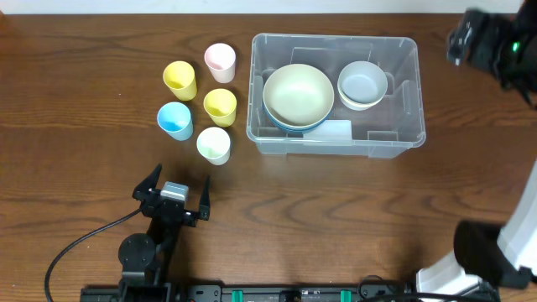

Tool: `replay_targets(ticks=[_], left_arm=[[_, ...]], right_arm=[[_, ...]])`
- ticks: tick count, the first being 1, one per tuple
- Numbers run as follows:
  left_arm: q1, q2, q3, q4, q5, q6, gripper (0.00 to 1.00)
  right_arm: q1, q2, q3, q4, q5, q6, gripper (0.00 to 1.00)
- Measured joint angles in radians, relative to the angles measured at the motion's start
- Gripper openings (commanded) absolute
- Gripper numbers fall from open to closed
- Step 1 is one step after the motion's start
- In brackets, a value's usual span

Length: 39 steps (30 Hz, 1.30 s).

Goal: Pack container

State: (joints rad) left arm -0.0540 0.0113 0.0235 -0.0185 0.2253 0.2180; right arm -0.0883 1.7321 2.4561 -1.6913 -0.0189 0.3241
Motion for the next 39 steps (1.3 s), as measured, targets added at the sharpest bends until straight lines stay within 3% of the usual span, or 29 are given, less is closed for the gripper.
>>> replay_targets(ticks=[4,9,16,25,39], left_arm=[[0.0,0.0,0.0,0.0,0.0,0.0,0.98],[0.0,0.0,0.0,0.0,0.0,0.0,0.98],[0.0,0.0,0.0,0.0,0.0,0.0,0.98],[0.0,0.0,0.0,0.0,0.0,0.0,0.98],[0.0,0.0,0.0,0.006,0.0,0.0,0.98]], right_arm=[[-0.03,-0.141,-0.307,-0.001,0.087,0.073,0.99],[-0.157,-0.263,-0.637,0.117,0.13,0.129,0.99],[-0.336,-0.274,-0.896,0.3,0.053,0.102,0.99],[-0.401,-0.272,-1.053,0.373,0.007,0.085,0.99],[-0.401,-0.272,-1.073,0.377,-0.005,0.085,0.99]])
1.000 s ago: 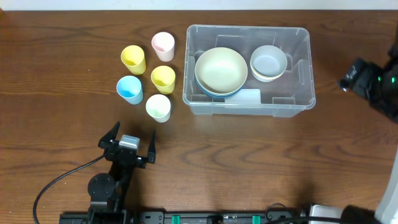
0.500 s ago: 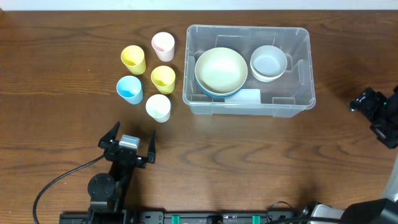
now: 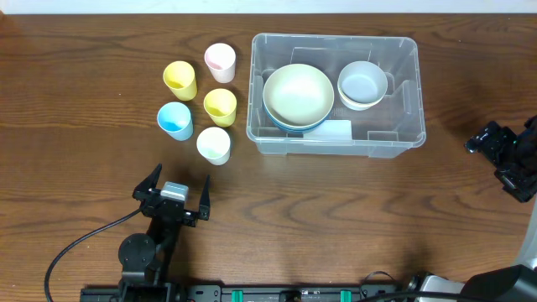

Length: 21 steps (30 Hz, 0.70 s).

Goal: Pack container

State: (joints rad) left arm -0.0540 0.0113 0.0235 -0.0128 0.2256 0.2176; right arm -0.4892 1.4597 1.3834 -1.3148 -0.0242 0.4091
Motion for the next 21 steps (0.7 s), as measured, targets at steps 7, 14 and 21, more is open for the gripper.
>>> replay_targets(ticks=[7,14,21], left_arm=[[0.0,0.0,-0.001,0.019,0.167,-0.002,0.98],[0.0,0.042,0.072,-0.005,0.336,-0.1,0.98],[0.0,0.435,0.569,-0.368,0.364,-0.108,0.98]], right_arm=[[0.0,0.0,0.0,0.0,-0.002,0.0,0.99],[0.0,0.0,0.0,0.0,-0.002,0.0,0.99],[0.0,0.0,-0.003,0.0,-0.002,0.0,0.99]])
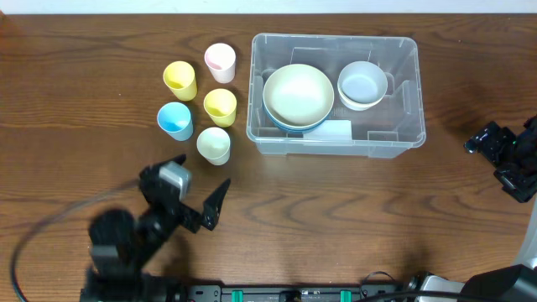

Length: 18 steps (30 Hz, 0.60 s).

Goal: Pack container

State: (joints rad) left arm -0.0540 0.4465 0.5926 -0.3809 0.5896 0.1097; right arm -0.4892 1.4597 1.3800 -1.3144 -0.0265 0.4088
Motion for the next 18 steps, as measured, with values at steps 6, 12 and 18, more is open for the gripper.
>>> replay_targets(ticks=[6,12,18], left_arm=[[0.0,0.385,0.343,-0.262,0.079,0.023,0.98],[0.0,0.619,0.531,-0.595,-0.2,-0.188,0.98],[0.002,0.744,0.572,-0.659,-0.308,-0.338,0.98]], right_arm=[[0.0,0.0,-0.002,-0.001,0.0,0.0,0.99],[0.0,0.0,-0.002,0.0,-0.001,0.0,0.99],[0.0,0.0,-0.002,0.0,-0.001,0.0,0.99]])
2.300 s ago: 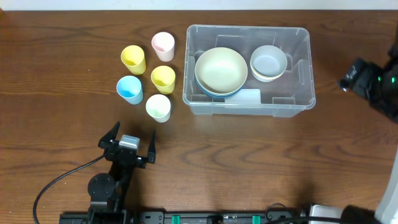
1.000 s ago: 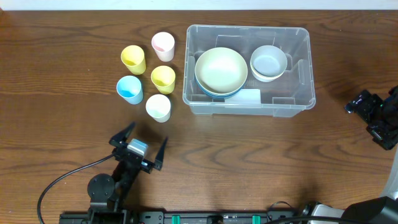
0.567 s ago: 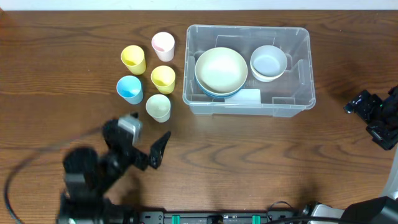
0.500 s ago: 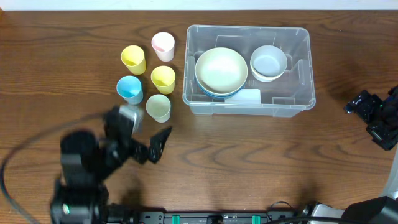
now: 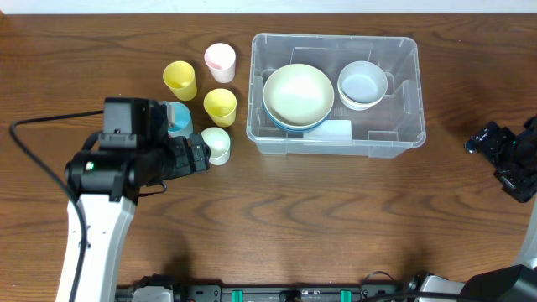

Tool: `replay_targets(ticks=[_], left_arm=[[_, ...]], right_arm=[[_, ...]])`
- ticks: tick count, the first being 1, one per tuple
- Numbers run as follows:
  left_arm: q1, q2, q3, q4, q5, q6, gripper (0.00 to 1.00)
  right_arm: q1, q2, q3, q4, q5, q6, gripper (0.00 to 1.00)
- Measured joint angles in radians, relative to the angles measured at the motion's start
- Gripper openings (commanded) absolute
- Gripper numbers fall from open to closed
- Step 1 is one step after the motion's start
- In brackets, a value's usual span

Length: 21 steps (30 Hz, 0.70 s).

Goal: Pack container

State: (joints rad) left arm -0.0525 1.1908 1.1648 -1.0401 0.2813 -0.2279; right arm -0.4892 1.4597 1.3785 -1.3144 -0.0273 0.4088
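Note:
A clear plastic container [image 5: 403, 126] holds a large pale bowl [image 5: 298, 92] stacked on a blue one, and small nested bowls [image 5: 362, 82]. To its left stand several cups: two yellow [image 5: 179, 78] [image 5: 220, 104], a pink one [image 5: 220, 58], a blue one [image 5: 179, 117] partly hidden under my left arm, and a pale green cup [image 5: 218, 144]. My left gripper [image 5: 198, 156] is at the pale green cup's left side, its jaws apparently apart. My right gripper [image 5: 493, 159] hovers open and holds nothing, right of the container.
The left arm's body [image 5: 109, 172] and its cable [image 5: 42, 126] cover the table left of the cups. The right arm's base shows at the lower right corner.
My left arm has swung up and away from the table's front edge. Its gripper now sits against the pale green cup, over the blue cup's side. The right gripper has not moved.
My left gripper rested open near the front edge while the right gripper was high at the far right corner. The right gripper then sat lower, right of the container, and stayed there. The left arm then lifted, and now reaches the cups.

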Motion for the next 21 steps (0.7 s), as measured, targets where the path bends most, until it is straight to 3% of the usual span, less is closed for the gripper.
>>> replay_targets(ticks=[12,21], left_arm=[[0.0,0.259,0.001,0.055,-0.078,-0.146,0.98],[0.0,0.433,0.001,0.146,-0.128,-0.184,0.98]], right_arm=[[0.0,0.0,0.0,0.0,0.0,0.0,0.99],[0.0,0.0,0.0,0.0,0.0,0.0,0.99]])
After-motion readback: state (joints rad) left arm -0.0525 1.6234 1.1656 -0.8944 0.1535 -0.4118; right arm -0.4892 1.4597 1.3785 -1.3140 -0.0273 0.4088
